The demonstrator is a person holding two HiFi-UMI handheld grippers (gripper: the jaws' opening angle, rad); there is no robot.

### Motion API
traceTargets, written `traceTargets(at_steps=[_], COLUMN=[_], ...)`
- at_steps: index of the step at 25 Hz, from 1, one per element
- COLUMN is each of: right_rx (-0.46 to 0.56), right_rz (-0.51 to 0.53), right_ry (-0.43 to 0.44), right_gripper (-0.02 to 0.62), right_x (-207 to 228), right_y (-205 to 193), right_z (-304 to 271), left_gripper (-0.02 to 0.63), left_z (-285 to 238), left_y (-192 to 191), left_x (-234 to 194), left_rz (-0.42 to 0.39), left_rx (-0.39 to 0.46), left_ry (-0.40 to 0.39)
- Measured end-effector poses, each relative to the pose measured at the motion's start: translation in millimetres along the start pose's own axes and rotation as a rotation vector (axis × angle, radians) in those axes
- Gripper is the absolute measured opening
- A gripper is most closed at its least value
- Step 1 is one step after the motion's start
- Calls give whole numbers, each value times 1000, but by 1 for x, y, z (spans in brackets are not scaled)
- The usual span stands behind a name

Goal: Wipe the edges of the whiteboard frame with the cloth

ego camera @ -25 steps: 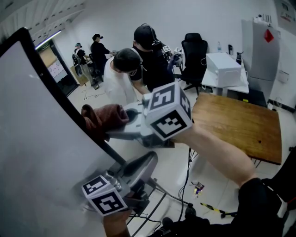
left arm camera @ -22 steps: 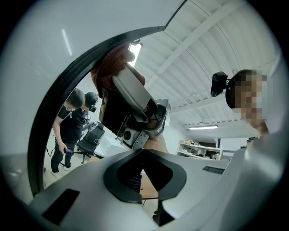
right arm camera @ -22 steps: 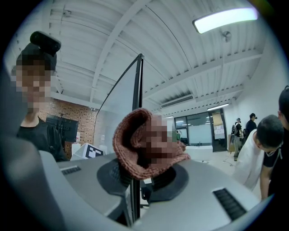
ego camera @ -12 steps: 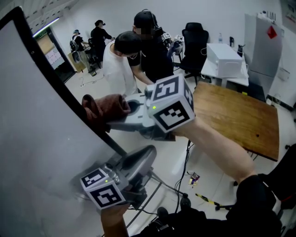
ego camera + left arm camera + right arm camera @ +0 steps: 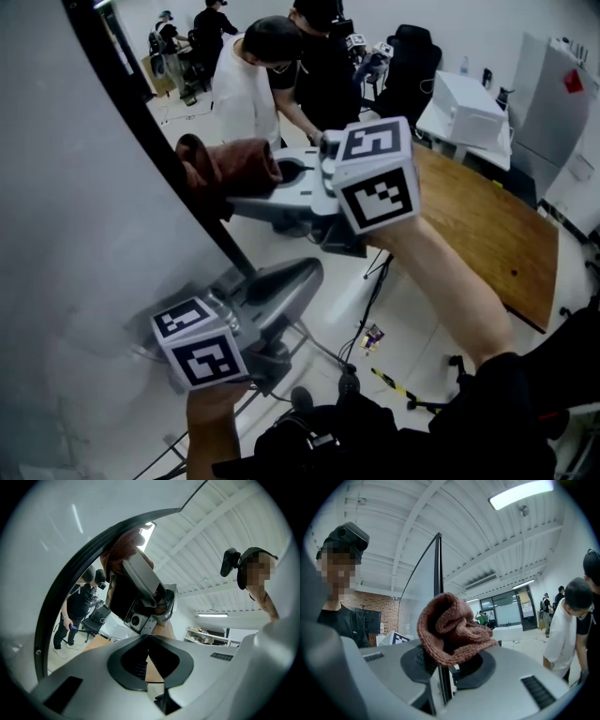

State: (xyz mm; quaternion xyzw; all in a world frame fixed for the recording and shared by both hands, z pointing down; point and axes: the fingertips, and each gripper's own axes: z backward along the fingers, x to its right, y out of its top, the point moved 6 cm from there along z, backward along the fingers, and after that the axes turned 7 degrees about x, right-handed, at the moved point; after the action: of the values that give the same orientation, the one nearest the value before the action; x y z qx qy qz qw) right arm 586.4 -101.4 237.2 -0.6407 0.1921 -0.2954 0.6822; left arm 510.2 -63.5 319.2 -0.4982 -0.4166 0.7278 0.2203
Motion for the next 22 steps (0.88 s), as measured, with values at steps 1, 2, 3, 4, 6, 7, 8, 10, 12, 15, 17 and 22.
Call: traceTargets(at_steps=[1,2,3,4,6,7,8,10,12,15,17,22], right_rx=[-1,-2,-2,-3,-10,-14,-16,-12,-7,1,0,-1], right_rz=[-8,-15,-20,-24,-16,-6,-2,1,-10,-44,-35,-46], right_ry=[1,2,2,3,-3,-8,-11,-12,-9,-4,-10,-13], right_gripper=[78,78,78,78,78,78,78,78,78,78,78,78], right_x=[1,1,2,2,2,1,2,3,6,6,5,8], right_y=[-1,-2,-2,-2,-1,0,1,1,-1,-6,-5,-7], right_z=[1,1,1,1,0,0,0,0,0,2,1,2], left_gripper=[-3,-3,-3,-3,-3,-3,-3,-3,-3,-3,-3,-3], left_z=[0,0,0,0,0,0,0,-1,-1,-1,-1,-2], left_y=[0,-1,0,-1,-2,-3,-4,-4,-4,-4,-5,-4], left_x=[0,-1,-1,-2,-2,-2,-3,-5,-7,-5,-5,-5], left_rz=[8,15,20,25,34,38,43,51,55,61,66,67], left_rx=[2,4,5,6,9,10,11,12,12,9,7,4], left_ry=[2,3,4,5,9,9,8,4,1,-1,-2,-8])
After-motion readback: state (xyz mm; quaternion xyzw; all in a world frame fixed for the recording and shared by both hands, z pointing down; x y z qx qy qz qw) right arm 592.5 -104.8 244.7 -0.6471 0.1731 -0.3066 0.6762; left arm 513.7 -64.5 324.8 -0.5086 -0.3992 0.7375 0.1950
